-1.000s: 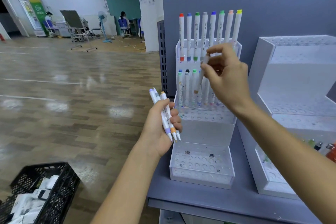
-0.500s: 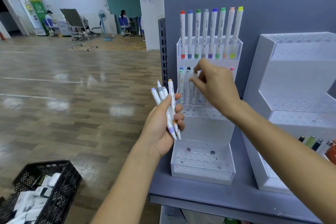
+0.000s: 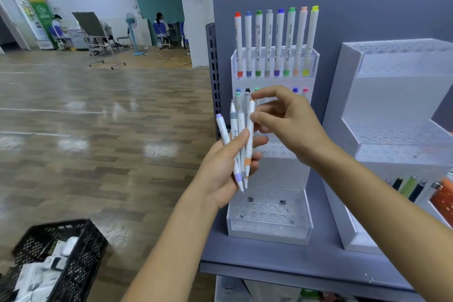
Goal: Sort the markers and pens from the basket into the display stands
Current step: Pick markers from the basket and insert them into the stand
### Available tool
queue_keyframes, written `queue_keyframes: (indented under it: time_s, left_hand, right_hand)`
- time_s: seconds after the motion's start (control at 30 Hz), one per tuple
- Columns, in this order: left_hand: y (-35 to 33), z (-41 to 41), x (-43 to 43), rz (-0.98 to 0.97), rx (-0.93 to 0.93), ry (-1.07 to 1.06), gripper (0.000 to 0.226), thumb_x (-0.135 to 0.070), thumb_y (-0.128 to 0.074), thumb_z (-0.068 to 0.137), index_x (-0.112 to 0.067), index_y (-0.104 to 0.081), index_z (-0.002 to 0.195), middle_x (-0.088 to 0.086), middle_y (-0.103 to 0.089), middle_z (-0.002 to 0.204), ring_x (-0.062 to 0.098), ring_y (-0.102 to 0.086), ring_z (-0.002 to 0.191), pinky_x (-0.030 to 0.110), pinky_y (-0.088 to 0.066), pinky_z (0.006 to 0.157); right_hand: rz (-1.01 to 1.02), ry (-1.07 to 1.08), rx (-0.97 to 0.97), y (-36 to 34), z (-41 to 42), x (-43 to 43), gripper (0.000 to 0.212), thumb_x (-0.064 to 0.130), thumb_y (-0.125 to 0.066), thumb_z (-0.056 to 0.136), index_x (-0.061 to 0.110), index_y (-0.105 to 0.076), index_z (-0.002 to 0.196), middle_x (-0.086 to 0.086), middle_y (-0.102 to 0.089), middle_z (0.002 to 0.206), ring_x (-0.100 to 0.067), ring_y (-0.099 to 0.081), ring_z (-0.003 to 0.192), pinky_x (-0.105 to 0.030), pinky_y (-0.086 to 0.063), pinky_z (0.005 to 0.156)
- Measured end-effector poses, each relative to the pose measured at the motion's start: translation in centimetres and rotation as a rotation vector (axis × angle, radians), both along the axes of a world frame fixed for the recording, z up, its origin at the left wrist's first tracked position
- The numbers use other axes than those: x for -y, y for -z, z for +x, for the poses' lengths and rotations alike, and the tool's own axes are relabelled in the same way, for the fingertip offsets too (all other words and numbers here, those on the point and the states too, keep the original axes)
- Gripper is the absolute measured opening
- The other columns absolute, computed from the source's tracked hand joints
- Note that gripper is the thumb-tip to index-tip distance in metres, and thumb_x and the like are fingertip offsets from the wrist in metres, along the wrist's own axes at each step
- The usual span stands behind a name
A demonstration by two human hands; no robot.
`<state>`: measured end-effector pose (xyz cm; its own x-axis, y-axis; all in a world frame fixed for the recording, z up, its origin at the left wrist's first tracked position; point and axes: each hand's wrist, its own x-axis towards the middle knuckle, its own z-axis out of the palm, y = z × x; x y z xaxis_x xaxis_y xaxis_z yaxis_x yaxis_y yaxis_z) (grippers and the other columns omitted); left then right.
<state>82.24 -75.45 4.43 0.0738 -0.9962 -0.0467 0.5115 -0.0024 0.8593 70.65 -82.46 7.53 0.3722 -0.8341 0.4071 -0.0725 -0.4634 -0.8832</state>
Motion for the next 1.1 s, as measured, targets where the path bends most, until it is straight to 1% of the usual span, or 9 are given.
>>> queue_keyframes:
  time_s: [0.1,0.23,0.33,0.43,0.67,0.83,0.93,1.0,1.1]
  left_hand:
    - [0.1,0.2,0.1,0.001,-0.014,-0.005,0.019,-0.021,-0.048,0.098,-0.013,-0.065,0.106,0.007,-0.074,0.086,0.012,-0.068,0.067,0.020,-0.055,0.059]
    - [0.6,0.5,0.1,0.045,0.076,-0.063,0.021,-0.028,-0.046,0.099,-0.020,-0.064,0.108,0.003,-0.071,0.075,0.014,-0.068,0.067,0.028,-0.056,0.069]
    - [0.8,0.6,0.2,0.105,0.082,-0.101,0.023,-0.031,-0.046,0.099,-0.021,-0.063,0.112,-0.004,-0.048,0.058,0.007,-0.042,0.045,0.019,-0.044,0.051]
    - [0.7,0.5,0.4,0.165,0.052,-0.104,0.020,-0.030,-0.048,0.098,-0.019,-0.061,0.108,-0.006,-0.032,0.054,0.005,-0.024,0.041,0.015,-0.025,0.037]
    - [0.2,0.8,0.6,0.161,-0.048,-0.076,0.005,-0.014,-0.048,0.094,-0.010,-0.050,0.093,-0.003,-0.038,0.056,0.005,-0.026,0.038,0.014,-0.023,0.034]
    - [0.4,1.2,0.7,0.065,-0.031,-0.065,0.019,-0.013,-0.044,0.099,-0.008,-0.062,0.098,0.001,-0.049,0.065,0.006,-0.044,0.045,0.016,-0.043,0.044]
    - [0.5,1.0,0.6,0.034,0.052,-0.052,0.022,-0.024,-0.045,0.100,-0.017,-0.064,0.111,-0.002,-0.053,0.064,0.009,-0.050,0.052,0.024,-0.051,0.057]
    - [0.4,0.8,0.5,0.033,0.062,-0.044,0.024,-0.029,-0.043,0.101,-0.024,-0.061,0.116,-0.003,-0.048,0.061,0.009,-0.045,0.050,0.023,-0.047,0.054]
    - [0.4,0.7,0.7,0.078,0.064,-0.053,0.022,-0.029,-0.043,0.100,-0.018,-0.057,0.114,-0.004,-0.039,0.058,0.006,-0.028,0.044,0.015,-0.026,0.041]
  right_hand:
    - [0.032,0.038,0.138,-0.9,-0.6,0.5,0.028,-0.002,-0.064,0.084,0.023,-0.061,0.097,-0.004,-0.065,0.079,-0.016,-0.066,0.072,-0.023,-0.052,0.064]
    - [-0.128,0.217,0.284,-2.7,-1.7,1.8,0.028,-0.001,-0.062,0.083,0.024,-0.056,0.094,-0.001,-0.061,0.083,-0.016,-0.067,0.073,-0.028,-0.056,0.064]
    - [-0.369,0.358,0.160,-2.8,-2.0,2.6,0.024,0.005,-0.061,0.084,0.021,-0.053,0.100,0.003,-0.064,0.085,-0.014,-0.067,0.077,-0.033,-0.058,0.071]
    - [-0.496,0.389,0.058,-1.9,-1.5,3.0,0.021,0.004,-0.060,0.085,0.014,-0.055,0.104,0.002,-0.064,0.083,-0.013,-0.065,0.074,-0.026,-0.055,0.072]
    - [-0.566,0.375,-0.120,0.0,-0.5,3.7,0.020,0.005,-0.063,0.086,0.012,-0.058,0.104,-0.005,-0.065,0.081,-0.019,-0.063,0.072,-0.036,-0.054,0.074]
    - [-0.578,0.399,-0.200,-0.5,-0.2,4.0,0.020,0.009,-0.065,0.086,0.013,-0.057,0.104,-0.002,-0.061,0.079,-0.017,-0.059,0.068,-0.037,-0.053,0.073]
    - [-0.614,0.402,-0.272,-0.6,0.2,4.2,0.021,0.011,-0.068,0.085,0.011,-0.057,0.102,0.000,-0.057,0.085,-0.017,-0.058,0.067,-0.036,-0.052,0.071]
    - [-0.610,0.381,-0.373,-0.1,0.3,4.3,0.020,0.011,-0.069,0.084,0.011,-0.057,0.100,0.001,-0.054,0.085,-0.017,-0.055,0.068,-0.033,-0.049,0.070]
    - [-0.613,0.395,-0.397,0.9,0.0,4.4,0.018,0.012,-0.069,0.083,0.010,-0.059,0.098,0.003,-0.051,0.081,-0.014,-0.049,0.067,-0.033,-0.047,0.069]
